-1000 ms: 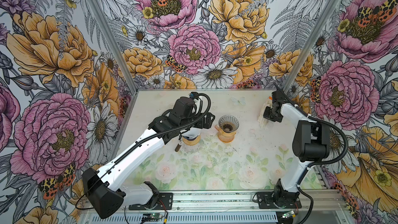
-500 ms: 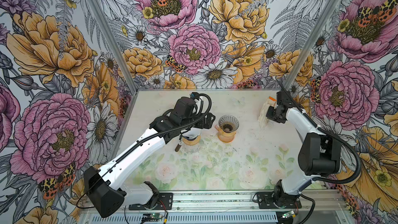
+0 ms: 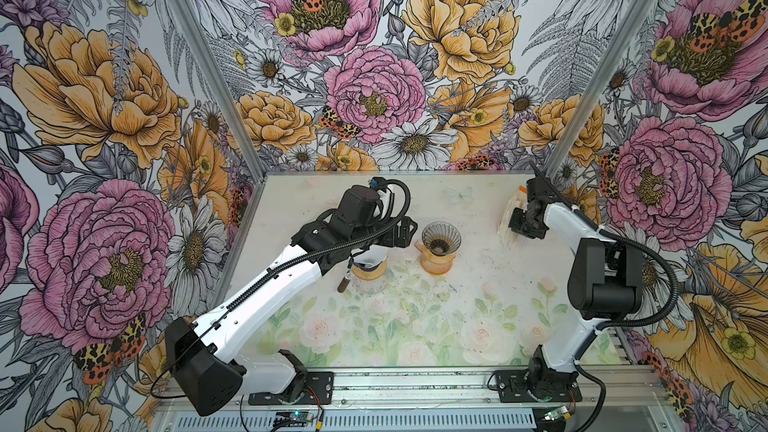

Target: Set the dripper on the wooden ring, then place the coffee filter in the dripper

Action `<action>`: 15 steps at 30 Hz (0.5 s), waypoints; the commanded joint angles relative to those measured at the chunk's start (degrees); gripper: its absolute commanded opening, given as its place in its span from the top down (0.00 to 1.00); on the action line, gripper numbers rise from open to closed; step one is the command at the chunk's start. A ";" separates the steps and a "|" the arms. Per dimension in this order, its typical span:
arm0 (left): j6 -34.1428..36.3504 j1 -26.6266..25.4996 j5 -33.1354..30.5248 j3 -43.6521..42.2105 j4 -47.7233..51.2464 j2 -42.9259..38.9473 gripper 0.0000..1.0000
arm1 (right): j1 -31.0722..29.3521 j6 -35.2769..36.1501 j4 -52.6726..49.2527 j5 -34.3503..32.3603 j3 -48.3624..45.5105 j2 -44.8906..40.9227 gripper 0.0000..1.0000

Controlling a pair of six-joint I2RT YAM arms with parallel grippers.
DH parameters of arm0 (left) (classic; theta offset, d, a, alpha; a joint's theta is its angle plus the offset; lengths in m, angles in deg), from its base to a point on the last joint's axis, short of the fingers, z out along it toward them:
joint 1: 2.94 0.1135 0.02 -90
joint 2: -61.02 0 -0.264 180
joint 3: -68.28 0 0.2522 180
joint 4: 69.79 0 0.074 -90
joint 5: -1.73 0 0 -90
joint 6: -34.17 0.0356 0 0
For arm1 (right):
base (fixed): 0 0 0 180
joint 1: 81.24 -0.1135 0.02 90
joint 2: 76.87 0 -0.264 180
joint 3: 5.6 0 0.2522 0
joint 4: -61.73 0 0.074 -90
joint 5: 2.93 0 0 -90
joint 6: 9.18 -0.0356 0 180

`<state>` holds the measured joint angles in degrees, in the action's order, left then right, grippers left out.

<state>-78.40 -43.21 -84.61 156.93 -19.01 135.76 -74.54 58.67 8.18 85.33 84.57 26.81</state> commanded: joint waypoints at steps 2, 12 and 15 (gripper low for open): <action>-0.34 -0.48 0.34 1.53 -1.07 -0.21 0.01 | 0.79 0.73 0.68 -1.49 2.56 2.01 0.77; -0.21 -0.45 0.68 1.93 -1.06 0.65 0.01 | 1.24 0.94 0.70 -0.39 4.15 3.09 0.89; -0.21 -0.49 0.63 2.02 -1.06 0.76 0.01 | 1.17 0.79 0.62 0.15 3.37 1.40 0.91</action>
<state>-78.40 -43.21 -84.61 157.06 -19.03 135.94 -73.64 59.43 8.20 85.33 87.21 29.69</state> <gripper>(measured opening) 0.987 0.094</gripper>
